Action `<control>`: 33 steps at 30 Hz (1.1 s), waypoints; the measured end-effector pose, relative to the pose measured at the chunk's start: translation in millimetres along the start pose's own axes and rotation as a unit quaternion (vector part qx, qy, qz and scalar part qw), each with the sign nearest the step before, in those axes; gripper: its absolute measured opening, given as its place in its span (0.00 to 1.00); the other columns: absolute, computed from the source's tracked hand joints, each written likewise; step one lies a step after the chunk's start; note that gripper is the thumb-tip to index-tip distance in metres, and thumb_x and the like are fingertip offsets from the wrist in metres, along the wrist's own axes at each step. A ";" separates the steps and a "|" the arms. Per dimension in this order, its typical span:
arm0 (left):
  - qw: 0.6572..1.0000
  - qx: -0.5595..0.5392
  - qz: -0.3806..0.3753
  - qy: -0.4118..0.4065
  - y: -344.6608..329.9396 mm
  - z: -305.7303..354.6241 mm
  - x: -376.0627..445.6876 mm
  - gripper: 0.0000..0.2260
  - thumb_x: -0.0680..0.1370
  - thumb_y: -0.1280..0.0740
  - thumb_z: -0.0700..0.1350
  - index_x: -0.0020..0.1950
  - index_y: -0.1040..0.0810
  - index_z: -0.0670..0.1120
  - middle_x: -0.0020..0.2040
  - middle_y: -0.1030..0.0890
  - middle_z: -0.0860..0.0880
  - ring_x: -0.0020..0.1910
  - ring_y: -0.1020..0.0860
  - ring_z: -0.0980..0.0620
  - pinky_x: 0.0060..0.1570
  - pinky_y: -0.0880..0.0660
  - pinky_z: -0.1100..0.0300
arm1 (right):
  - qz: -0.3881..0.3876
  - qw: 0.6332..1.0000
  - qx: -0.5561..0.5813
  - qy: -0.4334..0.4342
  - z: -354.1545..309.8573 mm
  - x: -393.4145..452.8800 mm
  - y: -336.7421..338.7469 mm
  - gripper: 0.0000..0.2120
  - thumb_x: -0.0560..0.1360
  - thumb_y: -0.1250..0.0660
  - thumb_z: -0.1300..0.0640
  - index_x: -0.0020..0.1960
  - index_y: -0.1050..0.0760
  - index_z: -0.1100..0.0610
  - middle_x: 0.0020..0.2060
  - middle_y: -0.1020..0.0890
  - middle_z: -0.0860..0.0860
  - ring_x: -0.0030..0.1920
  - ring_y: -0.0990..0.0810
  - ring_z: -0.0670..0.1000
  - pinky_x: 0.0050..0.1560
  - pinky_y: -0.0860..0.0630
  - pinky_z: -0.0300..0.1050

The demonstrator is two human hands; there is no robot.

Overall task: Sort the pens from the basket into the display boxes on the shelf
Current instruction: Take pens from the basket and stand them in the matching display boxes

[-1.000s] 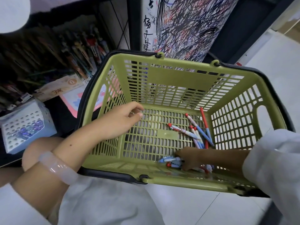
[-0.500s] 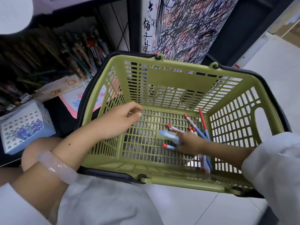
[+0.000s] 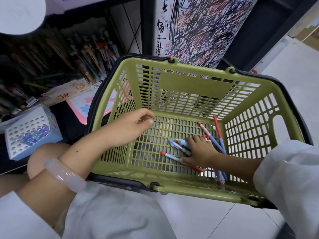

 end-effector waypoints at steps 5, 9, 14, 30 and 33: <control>1.000 -0.008 -0.001 -0.001 -0.2 0.5 -6.9 0.11 0.80 0.43 0.50 0.62 0.29 0.55 0.59 0.26 0.57 0.55 0.27 0.60 0.50 0.34 0.71 | 0.020 0.993 -0.070 0.087 -19.9 -12.8 -19.0 0.37 0.72 0.36 0.41 0.73 0.48 0.54 0.63 0.34 0.54 0.62 0.33 0.57 0.59 0.33 0.53; 1.000 -0.009 0.006 -0.006 1.0 2.9 -11.3 0.12 0.81 0.43 0.49 0.63 0.30 0.53 0.59 0.27 0.57 0.57 0.29 0.59 0.48 0.34 0.70 | 0.005 0.994 -0.028 0.102 -28.9 -13.8 -21.9 0.27 0.75 0.38 0.52 0.70 0.43 0.57 0.60 0.30 0.56 0.60 0.30 0.57 0.52 0.29 0.51; 0.999 -0.021 0.010 -0.024 0.4 4.7 -16.7 0.07 0.80 0.43 0.49 0.58 0.30 0.56 0.57 0.26 0.56 0.57 0.28 0.59 0.50 0.34 0.71 | -0.029 0.993 -0.039 0.107 -33.8 -11.3 -21.6 0.27 0.73 0.35 0.55 0.69 0.41 0.56 0.61 0.28 0.55 0.59 0.29 0.57 0.54 0.29 0.50; 0.940 -0.285 0.187 -0.028 33.8 8.6 -53.4 0.18 0.80 0.41 0.49 0.70 0.37 0.51 0.64 0.26 0.49 0.59 0.25 0.53 0.57 0.26 0.55 | 0.007 0.711 0.672 0.208 -142.6 -33.0 187.7 0.04 0.78 0.42 0.64 0.52 0.30 0.58 0.30 0.21 0.49 0.30 0.21 0.46 0.34 0.21 0.40; 0.877 -0.459 0.127 -0.055 39.2 13.8 -69.2 0.16 0.80 0.42 0.50 0.67 0.37 0.52 0.56 0.21 0.47 0.49 0.21 0.51 0.49 0.22 0.56 | 0.036 0.682 0.686 0.252 -181.0 -45.5 214.0 0.05 0.79 0.41 0.61 0.50 0.26 0.58 0.40 0.16 0.52 0.40 0.18 0.50 0.44 0.19 0.48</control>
Point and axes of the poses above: each hand's wrist, its own x-axis towards the middle knuckle, its own y-axis out of the back of the hand, z = x × y, the point moved 3 cm from there along x, towards the middle knuckle
